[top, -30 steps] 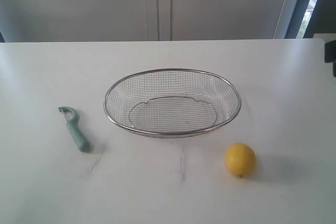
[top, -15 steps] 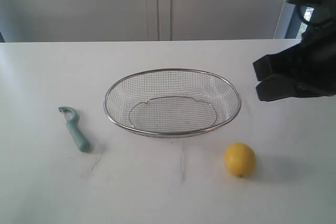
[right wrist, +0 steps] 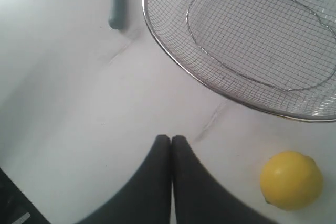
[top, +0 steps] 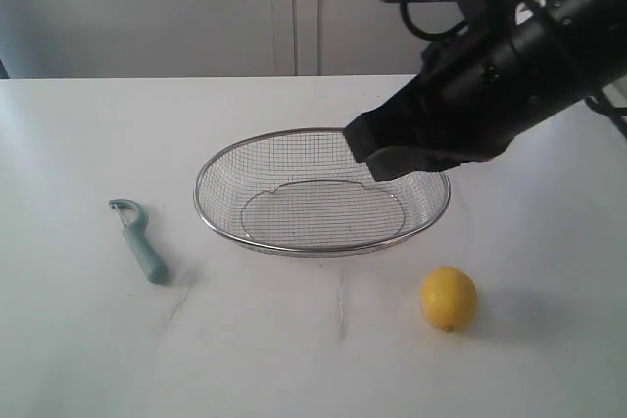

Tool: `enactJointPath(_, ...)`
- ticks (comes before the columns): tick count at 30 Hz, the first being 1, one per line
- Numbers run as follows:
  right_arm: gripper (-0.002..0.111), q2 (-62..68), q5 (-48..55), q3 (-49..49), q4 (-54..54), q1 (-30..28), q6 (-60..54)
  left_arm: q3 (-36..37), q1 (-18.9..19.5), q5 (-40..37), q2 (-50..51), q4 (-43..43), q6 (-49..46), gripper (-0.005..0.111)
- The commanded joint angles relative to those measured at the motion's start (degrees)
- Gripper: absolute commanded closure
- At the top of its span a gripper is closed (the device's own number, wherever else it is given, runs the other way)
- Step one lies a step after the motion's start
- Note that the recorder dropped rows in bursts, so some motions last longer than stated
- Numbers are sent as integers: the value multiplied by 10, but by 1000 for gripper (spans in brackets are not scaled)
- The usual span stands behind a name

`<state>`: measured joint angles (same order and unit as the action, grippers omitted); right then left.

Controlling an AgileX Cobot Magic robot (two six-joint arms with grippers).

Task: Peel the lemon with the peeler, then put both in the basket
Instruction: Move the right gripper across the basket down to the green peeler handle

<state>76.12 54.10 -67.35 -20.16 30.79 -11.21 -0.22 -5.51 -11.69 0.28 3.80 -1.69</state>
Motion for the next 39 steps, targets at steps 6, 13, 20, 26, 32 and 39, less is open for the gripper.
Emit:
enactJointPath(6,108,64,-3,-58,106,94,77,2,-3,1,-3,8,2,107)
enactJointPath(13,108,130,20,-128,185,165,130,2,-3,1,-3,8,2,107)
enactJointPath(20,108,208,58,-216,240,228,152,2,-3,1,-3,8,2,107)
enactJointPath(26,108,275,77,-278,264,263,180,2,-3,1,-3,8,2,107)
enactJointPath(32,108,300,90,-279,264,268,180,2,-3,1,-3,8,2,107)
enactJointPath(39,108,301,88,-279,263,268,180,2,-3,1,-3,8,2,107)
